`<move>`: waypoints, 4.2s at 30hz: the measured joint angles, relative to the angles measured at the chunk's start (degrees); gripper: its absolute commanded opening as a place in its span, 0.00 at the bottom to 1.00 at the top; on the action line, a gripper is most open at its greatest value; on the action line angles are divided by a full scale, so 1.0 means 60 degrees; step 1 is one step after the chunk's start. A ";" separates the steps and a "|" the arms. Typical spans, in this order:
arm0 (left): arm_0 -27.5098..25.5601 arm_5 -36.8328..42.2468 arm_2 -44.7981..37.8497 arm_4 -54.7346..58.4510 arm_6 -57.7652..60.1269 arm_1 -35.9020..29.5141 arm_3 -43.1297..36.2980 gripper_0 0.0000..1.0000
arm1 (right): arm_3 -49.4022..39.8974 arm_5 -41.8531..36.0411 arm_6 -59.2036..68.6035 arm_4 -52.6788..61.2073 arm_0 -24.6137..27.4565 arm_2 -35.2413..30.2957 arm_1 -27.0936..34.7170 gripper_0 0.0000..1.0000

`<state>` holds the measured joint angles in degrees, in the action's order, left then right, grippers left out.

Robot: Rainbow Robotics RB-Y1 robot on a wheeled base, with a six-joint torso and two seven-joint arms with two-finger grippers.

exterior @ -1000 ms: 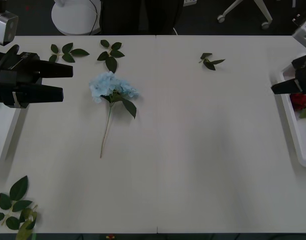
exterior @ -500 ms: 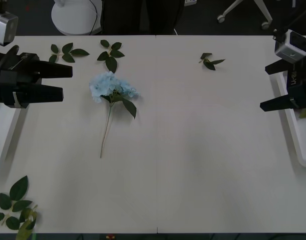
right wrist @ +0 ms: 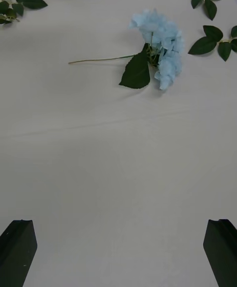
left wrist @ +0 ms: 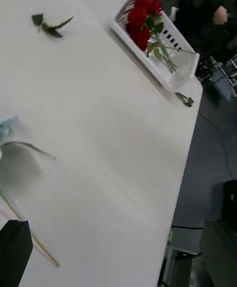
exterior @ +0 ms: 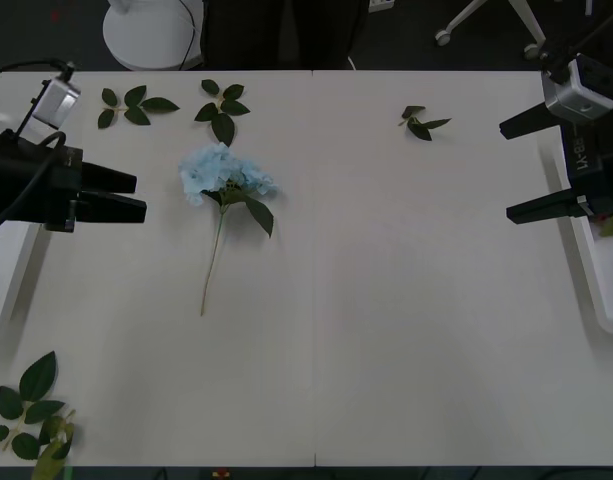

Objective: Place the red flowers into the right box and the blue flowers into the left box. If a person shows an open palm, hand one flower to the person first, then continue sorting.

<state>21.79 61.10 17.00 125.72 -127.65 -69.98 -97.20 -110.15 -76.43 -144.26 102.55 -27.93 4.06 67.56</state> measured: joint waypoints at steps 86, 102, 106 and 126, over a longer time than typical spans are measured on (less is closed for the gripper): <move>0.2906 -0.1437 0.4464 -1.2346 0.6958 0.4912 0.3377 0.00 | 0.0001 0.0673 -0.0302 0.0462 -0.0116 0.0282 -0.0155 1.00; 0.2911 -0.1574 0.4464 -1.2596 0.6958 0.4911 0.3261 1.00 | 0.0002 0.0597 -0.0301 0.0570 -0.0118 0.0283 -0.0154 1.00; 0.2911 -0.1574 0.4464 -1.2596 0.6958 0.4911 0.3196 1.00 | 0.0002 0.0198 0.0086 0.0601 -0.0119 0.0283 -0.0154 1.00; 0.3018 -0.1524 0.4701 -1.4571 0.6957 0.5387 0.3250 0.44 | -0.0576 0.0149 0.9801 -0.2484 -0.1428 0.2082 -0.0606 1.00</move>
<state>39.90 51.96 45.21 38.29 -85.90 -37.66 -77.70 -113.61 -75.53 -85.45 87.65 -36.50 16.55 63.93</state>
